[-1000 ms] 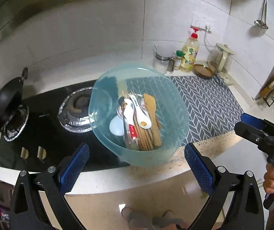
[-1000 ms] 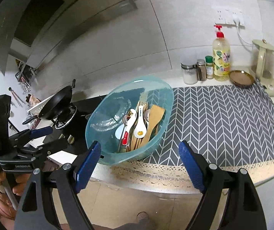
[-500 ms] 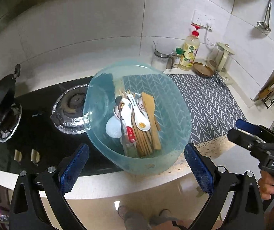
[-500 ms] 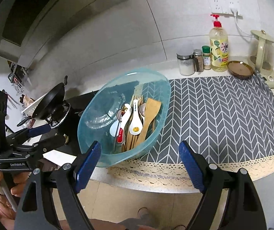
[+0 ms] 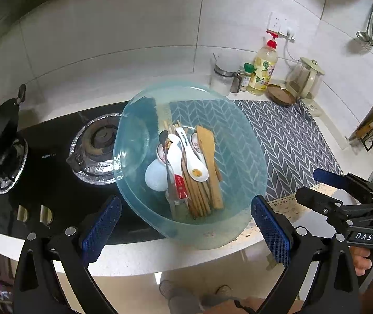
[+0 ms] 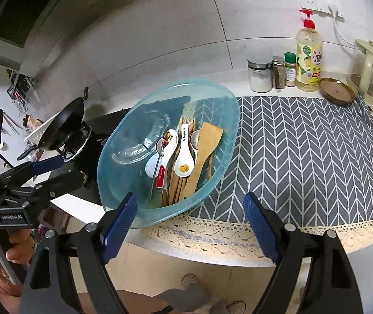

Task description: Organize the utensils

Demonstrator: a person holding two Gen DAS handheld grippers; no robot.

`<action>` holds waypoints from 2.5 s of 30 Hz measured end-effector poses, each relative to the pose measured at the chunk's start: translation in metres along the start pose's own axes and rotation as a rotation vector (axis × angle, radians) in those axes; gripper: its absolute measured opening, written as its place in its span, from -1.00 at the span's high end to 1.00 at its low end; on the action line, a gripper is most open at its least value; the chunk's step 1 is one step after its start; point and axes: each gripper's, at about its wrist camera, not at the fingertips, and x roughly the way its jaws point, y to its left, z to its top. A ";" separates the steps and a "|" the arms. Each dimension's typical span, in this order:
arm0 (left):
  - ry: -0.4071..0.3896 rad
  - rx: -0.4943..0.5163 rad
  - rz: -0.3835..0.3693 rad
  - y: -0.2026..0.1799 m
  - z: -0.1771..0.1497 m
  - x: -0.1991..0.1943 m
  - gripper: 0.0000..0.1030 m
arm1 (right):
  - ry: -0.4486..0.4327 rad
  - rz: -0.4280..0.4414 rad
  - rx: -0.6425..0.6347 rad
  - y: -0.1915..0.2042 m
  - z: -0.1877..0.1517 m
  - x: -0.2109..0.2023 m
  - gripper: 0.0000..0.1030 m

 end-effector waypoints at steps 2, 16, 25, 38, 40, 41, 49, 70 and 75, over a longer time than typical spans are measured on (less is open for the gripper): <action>0.007 -0.001 0.003 0.000 0.000 0.002 -0.92 | 0.004 -0.001 -0.003 0.001 0.002 0.002 -0.57; 0.025 -0.004 0.006 0.000 0.000 0.008 -0.92 | 0.025 -0.017 -0.020 -0.002 0.008 0.012 -0.57; 0.031 -0.008 0.000 0.003 -0.001 0.011 -0.92 | 0.032 0.000 -0.025 -0.003 0.009 0.016 -0.57; 0.045 -0.026 -0.003 0.003 -0.007 0.012 -0.92 | 0.037 0.008 -0.032 -0.002 0.008 0.016 -0.57; 0.048 -0.027 -0.003 0.005 -0.006 0.013 -0.92 | 0.039 0.009 -0.029 -0.002 0.007 0.016 -0.57; 0.050 -0.028 -0.004 0.006 -0.006 0.014 -0.92 | 0.041 0.011 -0.030 -0.002 0.007 0.016 -0.57; 0.059 -0.036 -0.004 0.011 -0.004 0.017 -0.92 | 0.043 0.009 -0.022 -0.007 0.006 0.014 -0.57; 0.048 -0.058 -0.021 0.018 -0.004 0.019 -0.92 | 0.046 0.030 -0.019 -0.004 0.008 0.021 -0.57; 0.051 -0.049 -0.019 0.018 -0.003 0.020 -0.92 | 0.051 0.029 -0.029 -0.003 0.009 0.022 -0.57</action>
